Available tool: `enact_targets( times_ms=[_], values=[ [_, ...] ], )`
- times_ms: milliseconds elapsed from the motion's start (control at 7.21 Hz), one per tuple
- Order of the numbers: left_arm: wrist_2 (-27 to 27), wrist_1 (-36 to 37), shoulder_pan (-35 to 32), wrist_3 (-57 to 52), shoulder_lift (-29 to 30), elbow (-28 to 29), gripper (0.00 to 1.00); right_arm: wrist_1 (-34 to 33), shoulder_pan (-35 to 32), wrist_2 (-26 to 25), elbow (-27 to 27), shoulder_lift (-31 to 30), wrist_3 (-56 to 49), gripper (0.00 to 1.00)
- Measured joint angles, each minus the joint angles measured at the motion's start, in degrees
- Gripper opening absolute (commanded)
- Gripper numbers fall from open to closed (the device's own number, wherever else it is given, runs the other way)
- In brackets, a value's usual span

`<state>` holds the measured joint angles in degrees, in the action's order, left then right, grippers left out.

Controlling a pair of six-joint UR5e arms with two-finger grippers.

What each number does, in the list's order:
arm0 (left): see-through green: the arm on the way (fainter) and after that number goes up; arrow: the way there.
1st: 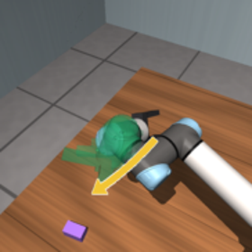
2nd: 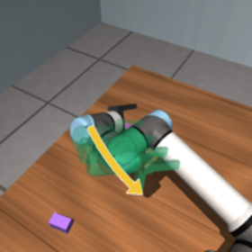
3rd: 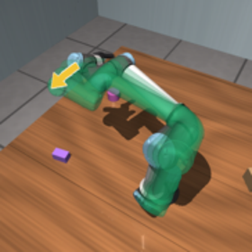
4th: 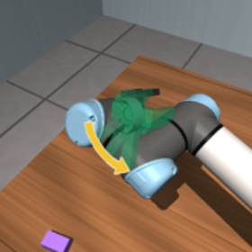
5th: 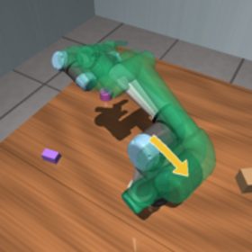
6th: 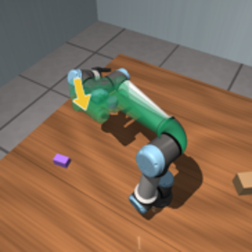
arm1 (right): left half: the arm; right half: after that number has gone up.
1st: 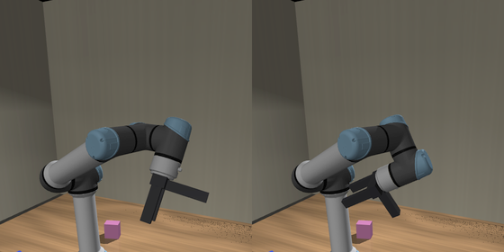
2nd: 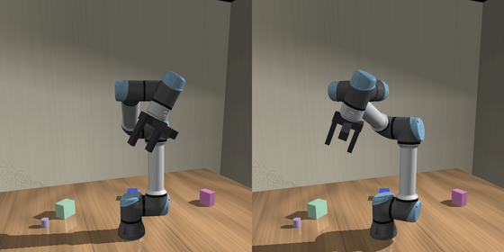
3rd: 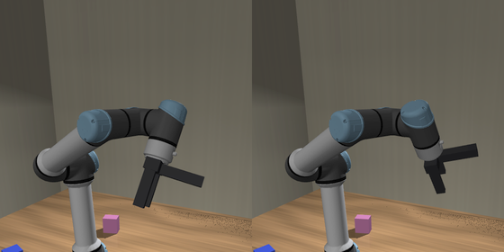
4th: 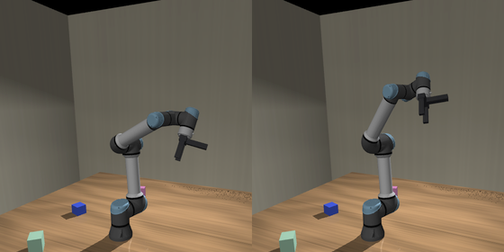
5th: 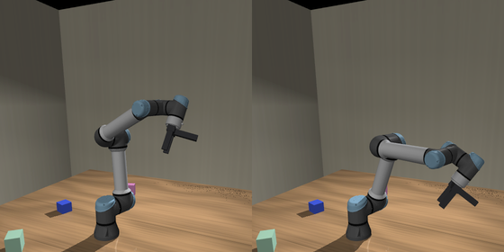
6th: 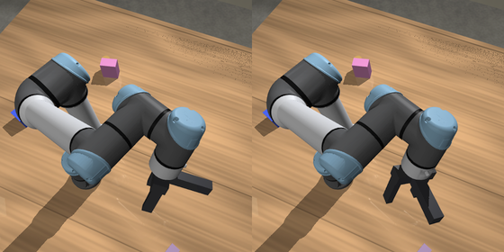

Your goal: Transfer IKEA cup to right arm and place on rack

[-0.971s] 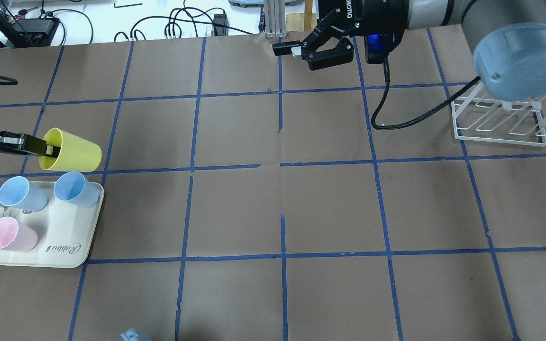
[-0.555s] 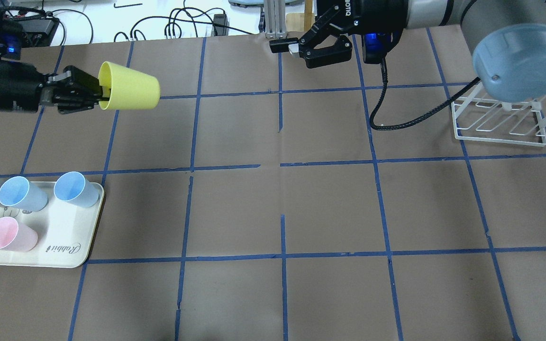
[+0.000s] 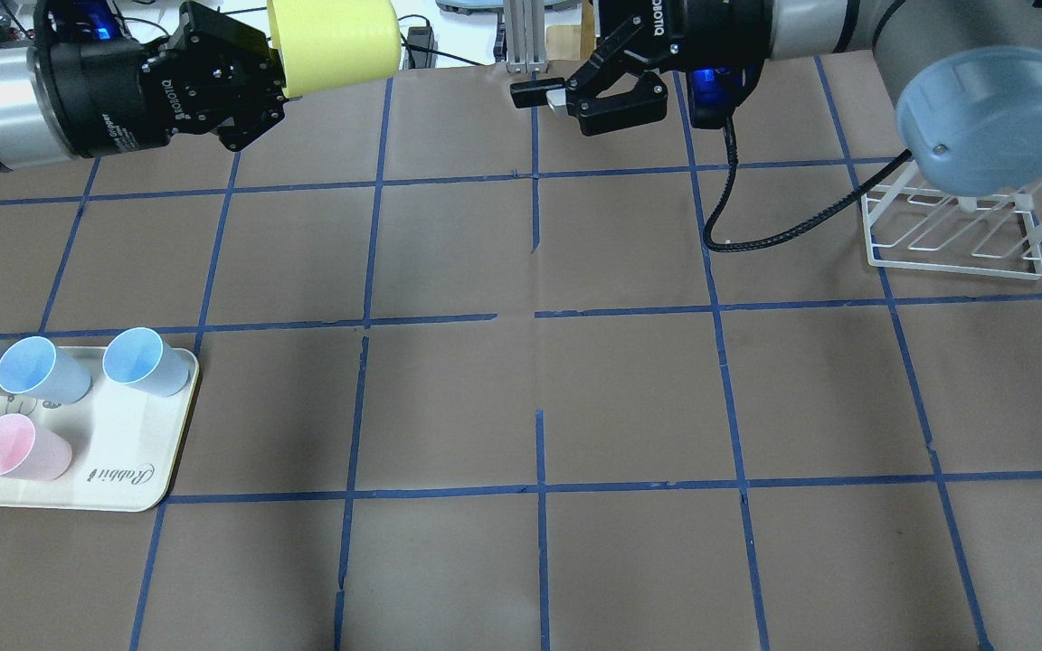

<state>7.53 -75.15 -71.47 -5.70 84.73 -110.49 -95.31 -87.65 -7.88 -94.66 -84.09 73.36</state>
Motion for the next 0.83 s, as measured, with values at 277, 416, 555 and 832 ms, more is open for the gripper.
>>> enact_targets(
  times_ms=[277,416,555,832],
  values=[
    [-9.19,1.6,-1.51,0.64,-1.03,-3.65,0.0,-0.16,-0.2,0.25,0.19,0.0,2.28,1.0],
    [-11.31,3.01,-2.85,0.7,-0.87,-4.19,0.0,-0.2,-0.3,0.45,0.46,-0.04,3.35,1.0],
    [-12.11,3.98,-4.55,0.72,-0.75,-4.39,0.0,-0.22,-0.46,0.56,0.64,-0.14,4.08,1.0],
    [-12.42,4.51,-6.15,0.7,-0.42,-4.46,0.0,-0.31,-1.92,0.46,0.85,-0.41,5.15,1.0]
  ],
)
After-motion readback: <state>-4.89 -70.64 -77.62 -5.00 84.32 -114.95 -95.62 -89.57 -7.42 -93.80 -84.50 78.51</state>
